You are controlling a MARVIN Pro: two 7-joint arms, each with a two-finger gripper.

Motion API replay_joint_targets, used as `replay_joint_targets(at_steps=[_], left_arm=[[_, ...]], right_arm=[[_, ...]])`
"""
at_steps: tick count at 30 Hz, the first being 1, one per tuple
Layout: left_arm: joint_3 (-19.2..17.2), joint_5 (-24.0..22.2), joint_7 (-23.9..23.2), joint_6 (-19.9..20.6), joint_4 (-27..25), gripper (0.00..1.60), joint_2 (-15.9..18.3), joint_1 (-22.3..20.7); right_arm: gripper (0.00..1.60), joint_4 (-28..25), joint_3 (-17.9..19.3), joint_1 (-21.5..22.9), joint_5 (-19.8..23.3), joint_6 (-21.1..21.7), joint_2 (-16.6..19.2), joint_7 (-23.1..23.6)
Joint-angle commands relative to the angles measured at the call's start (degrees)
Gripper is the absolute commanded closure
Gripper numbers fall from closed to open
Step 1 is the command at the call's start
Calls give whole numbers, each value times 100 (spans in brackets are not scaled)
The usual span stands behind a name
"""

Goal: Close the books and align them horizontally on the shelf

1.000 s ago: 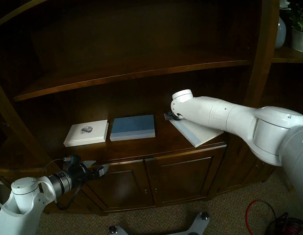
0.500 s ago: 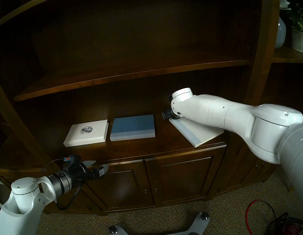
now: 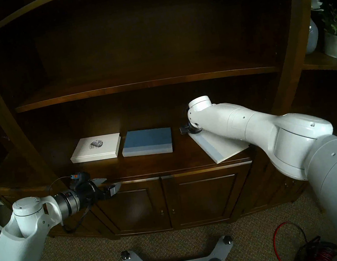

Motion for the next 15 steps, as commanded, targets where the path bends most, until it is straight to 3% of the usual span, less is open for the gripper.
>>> replay_joint_targets(at_steps=[1,15], left_arm=[[-73,6,15,-89,-136,0,-8,-98],[-71,4,13,-83,-134,0,-6,-101]], right_arm=[[0,-98,83,77,106,123,139,325],[0,-395,98,-154,332,393,404,964]])
